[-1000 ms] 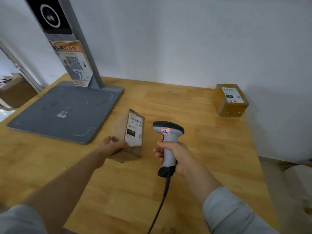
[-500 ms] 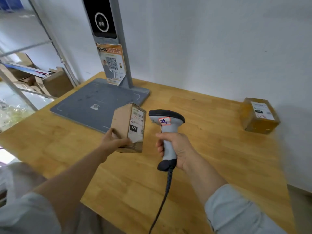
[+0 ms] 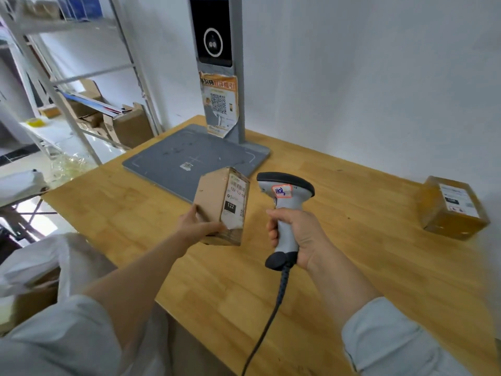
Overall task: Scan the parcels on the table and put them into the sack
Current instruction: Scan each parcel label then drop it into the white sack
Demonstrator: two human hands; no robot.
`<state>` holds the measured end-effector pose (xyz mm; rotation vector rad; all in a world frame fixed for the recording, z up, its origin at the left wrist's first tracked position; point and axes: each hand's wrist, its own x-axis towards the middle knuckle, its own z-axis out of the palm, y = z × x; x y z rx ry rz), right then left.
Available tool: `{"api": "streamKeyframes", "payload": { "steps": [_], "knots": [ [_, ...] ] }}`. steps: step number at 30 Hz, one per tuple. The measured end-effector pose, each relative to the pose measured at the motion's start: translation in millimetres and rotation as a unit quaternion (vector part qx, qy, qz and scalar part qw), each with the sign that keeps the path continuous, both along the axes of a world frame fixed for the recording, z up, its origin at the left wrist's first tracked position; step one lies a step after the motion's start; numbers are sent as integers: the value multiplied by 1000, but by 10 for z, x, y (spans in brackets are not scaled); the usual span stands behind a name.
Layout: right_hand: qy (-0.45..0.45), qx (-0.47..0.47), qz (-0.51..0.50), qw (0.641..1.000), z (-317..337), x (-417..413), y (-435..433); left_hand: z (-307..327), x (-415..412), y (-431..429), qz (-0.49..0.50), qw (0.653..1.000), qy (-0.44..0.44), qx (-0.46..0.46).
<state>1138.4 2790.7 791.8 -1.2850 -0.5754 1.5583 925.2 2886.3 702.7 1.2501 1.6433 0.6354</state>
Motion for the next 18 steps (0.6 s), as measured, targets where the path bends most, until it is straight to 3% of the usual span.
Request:
{"api": "streamKeyframes", "payload": {
  "steps": [18],
  "knots": [
    [-5,14,84,996,70,-473,9,154,-428,-338,63,998,-8,30]
  ]
}}
